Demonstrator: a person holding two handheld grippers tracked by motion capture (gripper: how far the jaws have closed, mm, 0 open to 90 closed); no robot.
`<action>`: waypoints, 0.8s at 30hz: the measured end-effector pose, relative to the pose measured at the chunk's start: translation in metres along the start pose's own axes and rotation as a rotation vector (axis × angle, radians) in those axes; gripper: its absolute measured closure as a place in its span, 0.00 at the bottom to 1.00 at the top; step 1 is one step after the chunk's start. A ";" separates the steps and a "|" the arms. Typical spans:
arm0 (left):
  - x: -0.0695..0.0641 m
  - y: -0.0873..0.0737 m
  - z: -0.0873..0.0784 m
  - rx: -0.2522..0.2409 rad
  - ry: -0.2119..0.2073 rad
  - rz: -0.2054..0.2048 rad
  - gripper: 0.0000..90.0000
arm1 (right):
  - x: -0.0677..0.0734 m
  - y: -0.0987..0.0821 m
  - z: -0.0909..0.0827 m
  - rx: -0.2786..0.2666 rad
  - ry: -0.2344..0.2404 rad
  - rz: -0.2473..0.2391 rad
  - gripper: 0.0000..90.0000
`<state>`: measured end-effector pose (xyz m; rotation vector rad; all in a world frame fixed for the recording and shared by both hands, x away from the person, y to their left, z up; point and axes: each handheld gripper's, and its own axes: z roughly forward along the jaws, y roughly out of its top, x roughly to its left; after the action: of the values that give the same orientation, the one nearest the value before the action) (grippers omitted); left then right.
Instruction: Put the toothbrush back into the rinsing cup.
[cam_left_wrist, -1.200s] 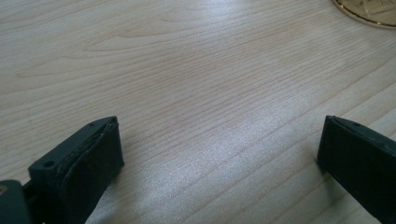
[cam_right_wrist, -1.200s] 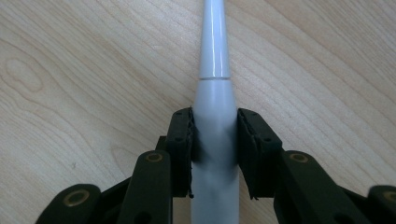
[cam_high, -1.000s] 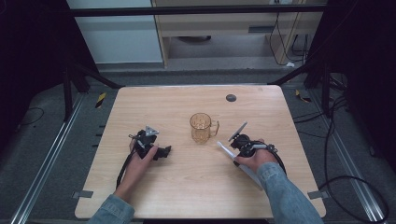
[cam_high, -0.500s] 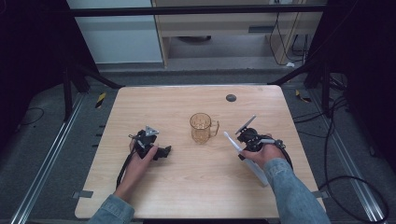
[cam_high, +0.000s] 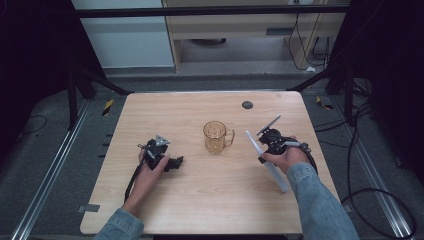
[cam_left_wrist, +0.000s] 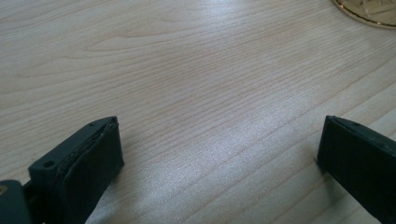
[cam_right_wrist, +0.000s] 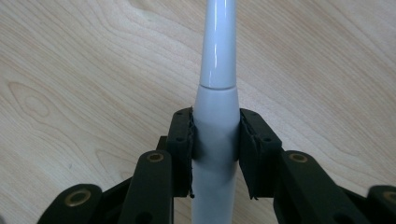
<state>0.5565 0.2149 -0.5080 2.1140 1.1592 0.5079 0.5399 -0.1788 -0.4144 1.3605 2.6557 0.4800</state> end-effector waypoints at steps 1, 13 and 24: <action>0.000 0.000 0.000 0.000 0.000 0.000 0.00 | 0.000 0.000 -0.002 -0.002 0.000 0.001 0.75; 0.000 0.000 0.000 -0.003 0.001 -0.004 0.00 | -0.011 0.010 -0.031 -0.086 -0.045 0.018 0.75; 0.000 0.000 0.000 -0.003 0.001 -0.003 0.00 | -0.019 0.011 -0.041 -0.192 -0.090 0.032 0.75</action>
<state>0.5564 0.2146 -0.5081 2.1093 1.1615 0.5089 0.5494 -0.1972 -0.3729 1.3355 2.4479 0.6431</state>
